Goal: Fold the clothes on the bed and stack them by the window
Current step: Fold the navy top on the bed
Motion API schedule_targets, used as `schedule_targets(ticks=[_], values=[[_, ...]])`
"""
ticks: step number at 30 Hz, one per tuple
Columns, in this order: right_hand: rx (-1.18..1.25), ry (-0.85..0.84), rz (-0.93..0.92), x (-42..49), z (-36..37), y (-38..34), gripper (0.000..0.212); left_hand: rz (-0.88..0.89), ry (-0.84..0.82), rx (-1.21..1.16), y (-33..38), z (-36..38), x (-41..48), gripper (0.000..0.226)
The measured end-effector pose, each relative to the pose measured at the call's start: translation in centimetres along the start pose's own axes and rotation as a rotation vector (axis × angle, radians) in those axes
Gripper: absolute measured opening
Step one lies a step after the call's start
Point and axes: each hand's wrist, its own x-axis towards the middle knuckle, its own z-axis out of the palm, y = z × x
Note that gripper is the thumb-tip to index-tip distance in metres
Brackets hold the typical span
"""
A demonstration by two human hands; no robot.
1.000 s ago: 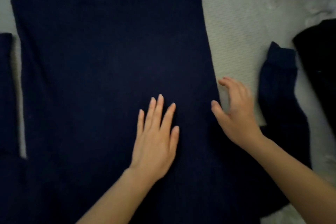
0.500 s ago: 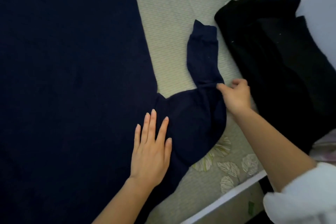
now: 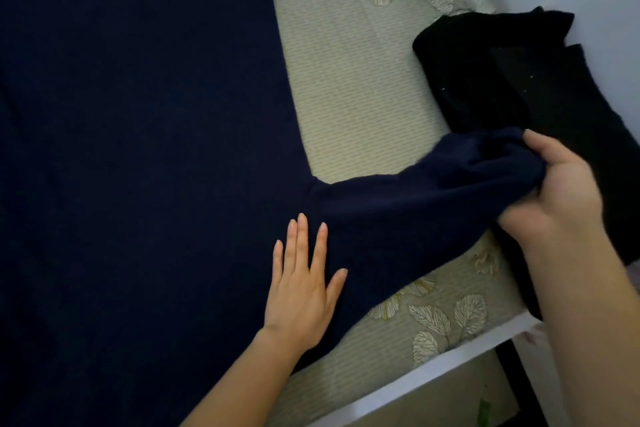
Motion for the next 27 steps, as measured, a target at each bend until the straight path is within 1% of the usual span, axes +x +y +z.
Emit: schedule_targets(ticks=[2,3,4,5,6,7,8,9,10,11,12,13,15,16,17,19,20,22,23,25,27], values=[[0.052,-0.012,-0.147,-0.2,2.8,0.9,0.028,0.014,-0.02,-0.03,-0.1,-0.2,-0.1,0.065],[0.014,-0.011,-0.258,-0.2,4.7,1.6,0.03,0.029,-0.029,-0.041,-0.2,-0.4,-0.1,0.065],[-0.089,-0.019,-0.388,-0.2,6.9,2.6,0.032,0.048,-0.035,-0.05,-0.3,-0.6,-0.3,0.065],[-0.235,-0.066,-0.518,-0.3,9.3,3.9,0.037,0.066,-0.051,-0.052,-0.5,-0.8,-0.4,0.065],[-0.389,-0.157,-0.622,-0.7,11.8,5.3,0.047,0.081,-0.072,-0.044,-0.7,-1.0,-0.5,0.064],[-0.535,-0.294,-0.661,-1.2,14.1,6.9,0.057,0.094,-0.095,-0.033,-0.9,-1.2,-0.7,0.064],[-0.684,-0.46,-0.636,-1.7,16.0,8.5,0.064,0.107,-0.11,-0.026,-1.2,-1.4,-1.1,0.063],[-0.846,-0.621,-0.582,-1.8,17.2,10.0,0.066,0.134,-0.128,0.012,-1.2,-1.4,-1.3,0.061],[-1.022,-0.758,-0.52,-1.8,17.8,11.4,0.063,0.167,-0.127,0.041,-1.1,-1.4,-1.6,0.059],[-1.196,-0.851,-0.469,-1.7,17.8,12.9,0.056,0.179,-0.127,0.065,-1.2,-1.6,-2.0,0.059],[-1.34,-0.889,-0.441,-1.4,17.2,14.3,0.05,0.167,-0.111,0.064,-1.3,-1.8,-2.5,0.059],[-1.456,-0.88,-0.453,-1.0,16.0,15.2,0.046,0.157,-0.111,0.105,-1.4,-2.0,-2.9,0.059],[-1.611,-0.799,-0.549,-0.5,12.5,16.5,0.043,0.214,-0.167,0.14,-1.6,-1.4,-3.8,0.056],[-1.681,-0.773,-0.594,-0.3,10.7,17.1,0.045,0.241,-0.197,0.134,-2.0,-1.1,-4.4,0.053],[-1.77,-0.753,-0.635,-0.1,8.9,17.6,0.049,0.28,-0.188,0.126,-2.4,-0.7,-5.0,0.049],[-1.965,-0.731,-0.688,0.5,5.7,18.4,0.059,0.372,-0.156,0.146,-3.3,-1.0,-6.1,0.039],[-2.044,-0.721,-0.688,0.8,4.5,18.7,0.063,0.392,-0.109,0.113,-3.9,-1.3,-6.6,0.037],[-2.142,-0.701,-0.675,1.3,3.1,19.1,0.068,0.38,0.013,-0.009,-5.4,-2.2,-7.0,0.04],[-2.163,-0.697,-0.685,1.4,2.7,19.3,0.069,0.333,0.091,-0.111,-6.3,-2.8,-6.8,0.043],[-2.16,-0.681,-0.73,1.6,2.6,19.7,0.071,0.165,0.297,-0.317,-8.4,-4.0,-5.3,0.045],[-2.129,-0.673,-0.785,1.7,3.3,20.1,0.073,-0.121,0.512,-0.535,-11.0,-6.0,-2.9,0.043]])
